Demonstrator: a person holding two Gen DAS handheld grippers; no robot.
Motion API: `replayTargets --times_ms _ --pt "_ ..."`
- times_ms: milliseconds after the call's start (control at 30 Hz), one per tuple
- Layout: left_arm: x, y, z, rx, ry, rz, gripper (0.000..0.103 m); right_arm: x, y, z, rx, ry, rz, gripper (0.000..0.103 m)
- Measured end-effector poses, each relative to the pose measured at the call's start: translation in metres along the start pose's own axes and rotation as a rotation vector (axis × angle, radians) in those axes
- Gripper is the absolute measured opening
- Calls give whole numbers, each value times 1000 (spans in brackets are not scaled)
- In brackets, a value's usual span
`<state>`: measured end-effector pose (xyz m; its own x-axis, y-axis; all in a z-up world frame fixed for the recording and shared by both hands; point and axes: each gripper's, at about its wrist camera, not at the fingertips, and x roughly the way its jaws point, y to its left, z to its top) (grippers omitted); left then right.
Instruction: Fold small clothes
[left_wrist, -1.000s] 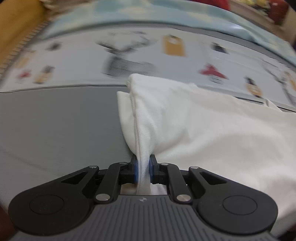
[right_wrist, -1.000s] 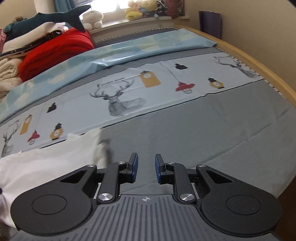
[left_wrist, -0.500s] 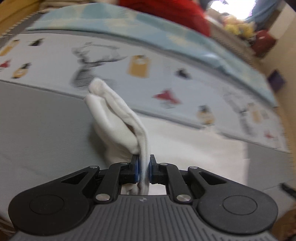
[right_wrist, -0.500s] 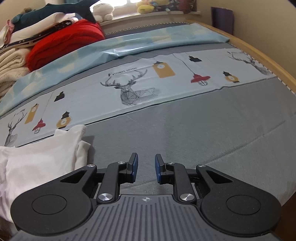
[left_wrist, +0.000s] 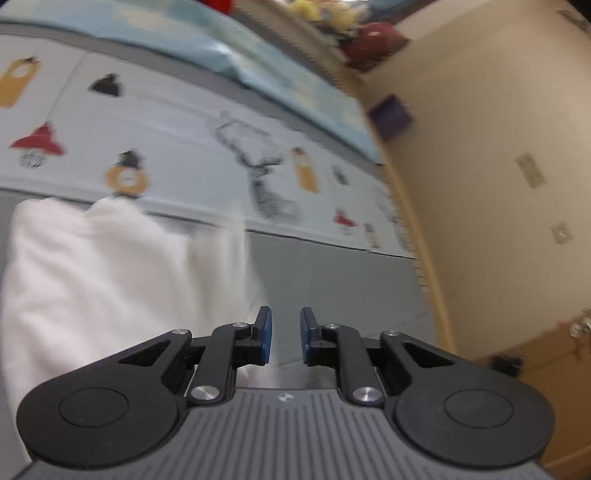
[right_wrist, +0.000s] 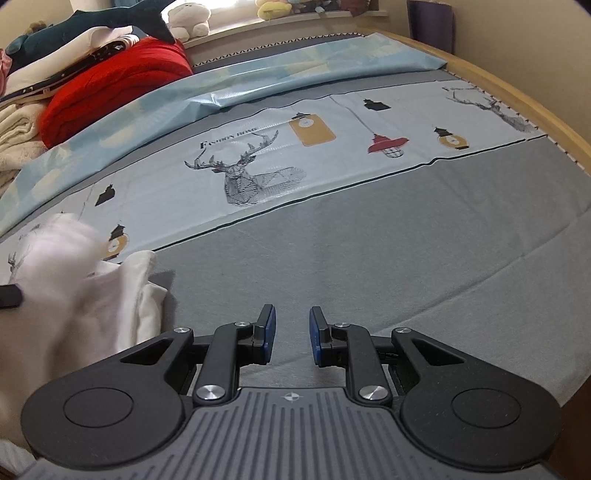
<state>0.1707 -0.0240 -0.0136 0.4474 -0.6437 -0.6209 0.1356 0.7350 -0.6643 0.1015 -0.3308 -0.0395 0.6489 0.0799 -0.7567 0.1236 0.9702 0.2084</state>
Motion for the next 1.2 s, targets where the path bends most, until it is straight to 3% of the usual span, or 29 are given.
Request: replayTargets --times_ms 167,333,500,567,667,733,767,833,933,1000,1067,1133,1200 --pt "-28 16 1 50 -20 55 26 7 24 1 -17 7 62 23" --pt "-40 47 -16 115 83 183 26 21 58 1 -53 65 181 34" --pt "-49 69 -35 196 159 247 26 40 96 -9 -29 192 318 45" --pt "-51 74 -38 205 165 271 26 45 109 -14 -53 238 330 45" --pt "-54 77 -40 198 172 263 26 50 123 -24 -137 286 282 44" --pt "-48 72 -41 214 188 258 26 47 124 -27 -165 302 280 36" --pt "-43 69 -42 233 200 258 26 44 121 -26 -165 302 305 10" --pt "-34 62 -46 268 228 259 26 34 115 -23 -175 275 350 8" --pt "-20 51 -54 329 268 244 26 14 104 -16 -189 184 368 7" --pt "-10 46 -61 366 300 233 27 8 92 -14 -178 174 362 7" --pt "8 47 -72 426 357 283 28 12 88 -19 -230 214 309 7" --pt "30 52 -87 482 439 365 27 27 90 -32 -333 301 200 0" --pt "37 54 -96 532 482 382 27 40 90 -38 -384 347 103 0"
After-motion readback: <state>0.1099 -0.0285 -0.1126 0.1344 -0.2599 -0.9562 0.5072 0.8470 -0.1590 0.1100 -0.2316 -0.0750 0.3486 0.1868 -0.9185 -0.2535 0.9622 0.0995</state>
